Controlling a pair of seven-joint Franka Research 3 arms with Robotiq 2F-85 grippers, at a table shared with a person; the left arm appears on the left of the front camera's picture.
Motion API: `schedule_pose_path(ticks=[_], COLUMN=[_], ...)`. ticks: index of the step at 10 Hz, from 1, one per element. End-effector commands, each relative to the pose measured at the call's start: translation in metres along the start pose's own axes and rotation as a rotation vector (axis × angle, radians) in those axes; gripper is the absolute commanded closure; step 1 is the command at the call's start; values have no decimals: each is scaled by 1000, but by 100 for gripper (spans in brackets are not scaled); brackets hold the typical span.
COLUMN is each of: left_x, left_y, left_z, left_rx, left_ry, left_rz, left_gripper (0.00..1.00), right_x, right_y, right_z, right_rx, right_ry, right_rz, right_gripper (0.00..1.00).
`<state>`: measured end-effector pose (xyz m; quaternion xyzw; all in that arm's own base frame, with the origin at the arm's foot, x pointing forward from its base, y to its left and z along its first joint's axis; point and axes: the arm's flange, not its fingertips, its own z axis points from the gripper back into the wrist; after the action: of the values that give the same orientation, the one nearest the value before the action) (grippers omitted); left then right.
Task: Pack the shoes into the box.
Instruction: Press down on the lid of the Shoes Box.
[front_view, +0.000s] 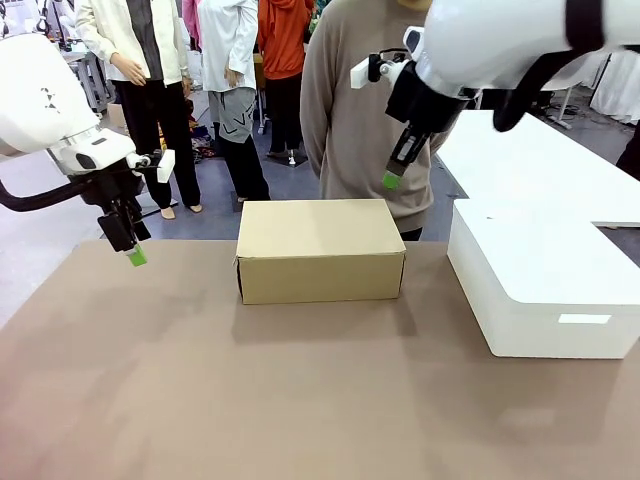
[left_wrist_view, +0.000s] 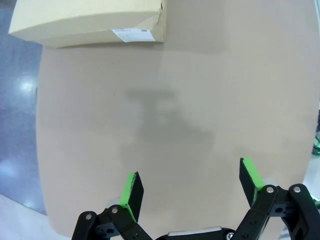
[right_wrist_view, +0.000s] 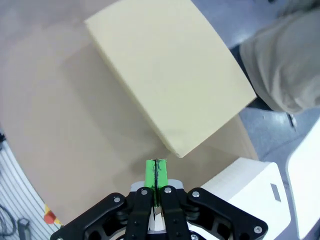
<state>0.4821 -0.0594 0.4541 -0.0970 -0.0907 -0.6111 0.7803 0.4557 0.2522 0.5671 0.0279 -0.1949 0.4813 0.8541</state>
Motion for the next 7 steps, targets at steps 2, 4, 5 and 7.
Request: schedule_pose_path(ticks=[2,4,5,7], left_x=[-3,-3,-3,-3], left_y=[0,0,0,0], left_z=[3,3,3,3], left_rx=[-2,-2,-2,-2], left_ry=[4,4,4,4], left_rz=[-9,-9,-9,-9], left_gripper=[0,0,0,0], right_x=[62,89,99,117], right_y=[-14,-21,-25,-34], right_z=[-34,-57,-73,-104], right_rx=[-96,-72,-65,-62], right_ry=[121,153,166,176], right_rz=[-165,-199,-228,-253], right_gripper=[100,100,100,100])
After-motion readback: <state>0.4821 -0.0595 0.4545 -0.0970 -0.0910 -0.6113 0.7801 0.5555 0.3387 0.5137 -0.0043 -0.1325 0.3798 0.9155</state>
